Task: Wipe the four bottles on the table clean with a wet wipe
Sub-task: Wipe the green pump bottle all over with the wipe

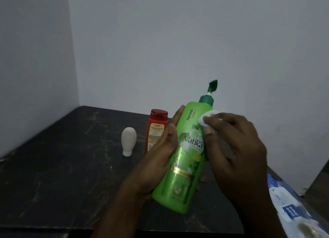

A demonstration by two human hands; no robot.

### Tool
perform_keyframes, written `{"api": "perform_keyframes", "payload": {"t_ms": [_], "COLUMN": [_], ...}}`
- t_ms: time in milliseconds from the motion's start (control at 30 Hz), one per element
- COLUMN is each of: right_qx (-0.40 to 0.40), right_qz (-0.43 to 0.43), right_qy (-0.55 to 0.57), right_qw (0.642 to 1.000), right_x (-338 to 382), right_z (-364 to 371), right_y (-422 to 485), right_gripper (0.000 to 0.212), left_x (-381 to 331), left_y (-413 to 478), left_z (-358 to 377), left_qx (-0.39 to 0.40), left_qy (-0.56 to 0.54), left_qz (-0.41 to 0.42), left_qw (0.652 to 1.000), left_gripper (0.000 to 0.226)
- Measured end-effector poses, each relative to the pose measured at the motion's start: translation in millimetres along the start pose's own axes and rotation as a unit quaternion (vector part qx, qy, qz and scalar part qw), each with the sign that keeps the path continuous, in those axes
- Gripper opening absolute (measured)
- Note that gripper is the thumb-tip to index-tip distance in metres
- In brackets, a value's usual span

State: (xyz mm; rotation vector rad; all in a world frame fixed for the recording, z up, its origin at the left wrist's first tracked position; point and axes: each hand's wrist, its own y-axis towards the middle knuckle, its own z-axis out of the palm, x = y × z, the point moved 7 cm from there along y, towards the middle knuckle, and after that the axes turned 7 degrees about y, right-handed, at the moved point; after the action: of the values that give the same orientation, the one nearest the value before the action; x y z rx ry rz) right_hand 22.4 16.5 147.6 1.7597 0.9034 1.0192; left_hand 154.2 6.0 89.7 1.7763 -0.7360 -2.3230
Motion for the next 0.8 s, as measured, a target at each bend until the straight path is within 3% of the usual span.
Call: {"api": "perform_keyframes", "payload": {"t_ms": [67, 200, 367, 467, 567, 633, 700, 800], "right_qx": [0.059, 0.196, 0.345, 0.297, 0.134, 0.062, 0.047, 0.104], "right_qz": [-0.022, -0.087, -0.152, -0.105, -0.034, 0.003, 0.008, -0.015], "right_qy": [0.012, 0.035, 0.080, 0.073, 0.028, -0.004, -0.024, 0.007], "right_qw": [0.998, 0.976, 0.923, 0.946, 0.990, 0.998, 0.999, 0.994], "right_x": [6.5, 19.7, 34.5, 25.4, 2.9, -11.4, -17.9, -10.0], "right_z": [10.7, 25.6, 30.9, 25.2, 12.0, 7.4, 8.4, 17.4], "right_y": [-2.7, -10.4, -22.7, -15.7, -3.3, -1.0, -1.8, -5.0], "right_gripper": [0.021, 0.022, 0.022, 0.022, 0.019, 0.023, 0.024, 0.026], "left_x": [0.7, 1.3, -2.7, 0.7, 6.3, 9.4, 10.8, 4.7], "left_y": [-0.4, -1.6, -0.2, -0.6, 0.5, -0.1, 3.7, 13.2], "left_z": [-3.0, -23.3, -28.2, -22.6, -6.3, -1.7, -2.2, -6.4], "left_qx": [-0.028, -0.104, -0.134, -0.123, -0.034, -0.009, -0.014, -0.062], "left_qy": [-0.036, -0.049, 0.009, 0.021, 0.002, 0.040, 0.059, 0.046], "left_qz": [0.009, 0.032, 0.043, 0.036, -0.001, -0.023, -0.033, -0.012], "left_qw": [0.999, 0.993, 0.990, 0.991, 0.999, 0.999, 0.998, 0.997], "left_gripper": [0.050, 0.052, 0.052, 0.054, 0.053, 0.053, 0.058, 0.074]}}
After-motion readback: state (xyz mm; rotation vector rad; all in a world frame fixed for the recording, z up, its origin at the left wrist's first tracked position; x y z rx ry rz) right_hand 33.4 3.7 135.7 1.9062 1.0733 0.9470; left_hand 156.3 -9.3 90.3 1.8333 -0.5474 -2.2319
